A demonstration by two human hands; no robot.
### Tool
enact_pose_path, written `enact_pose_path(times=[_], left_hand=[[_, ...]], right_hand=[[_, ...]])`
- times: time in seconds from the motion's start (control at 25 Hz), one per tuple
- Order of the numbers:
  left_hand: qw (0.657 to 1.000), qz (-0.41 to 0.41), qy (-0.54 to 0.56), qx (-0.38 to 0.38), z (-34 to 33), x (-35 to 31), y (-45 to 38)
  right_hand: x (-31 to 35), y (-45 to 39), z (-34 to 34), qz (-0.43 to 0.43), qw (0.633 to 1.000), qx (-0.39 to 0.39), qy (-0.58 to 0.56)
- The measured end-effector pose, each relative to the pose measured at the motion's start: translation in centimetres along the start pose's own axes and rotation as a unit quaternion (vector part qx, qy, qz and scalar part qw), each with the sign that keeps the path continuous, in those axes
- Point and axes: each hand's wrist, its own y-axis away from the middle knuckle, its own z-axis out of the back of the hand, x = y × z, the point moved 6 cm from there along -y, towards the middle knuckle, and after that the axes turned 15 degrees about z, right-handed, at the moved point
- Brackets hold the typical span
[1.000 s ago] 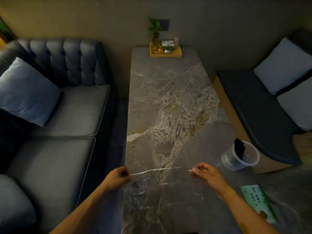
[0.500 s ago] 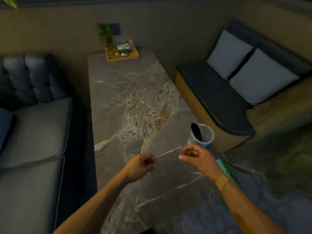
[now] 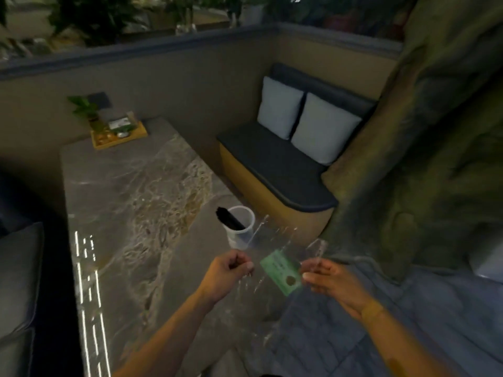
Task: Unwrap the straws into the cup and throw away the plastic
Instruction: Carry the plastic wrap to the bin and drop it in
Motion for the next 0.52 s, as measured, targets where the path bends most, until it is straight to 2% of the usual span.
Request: enact_pose_path(times=[0.24,0.52], left_hand=[[0.995,0.052,0.077,0.038,-11.1,-1.7,0.4],[0.993,0.059,0.02,0.1,-21.7,-3.7,0.2]], right_hand=[[-1.5,5.7,8.4,0.015,0.994,-0.103,0.02],[-1.7,13.0,18.0,0.025,0.963,-0.265,0.029]])
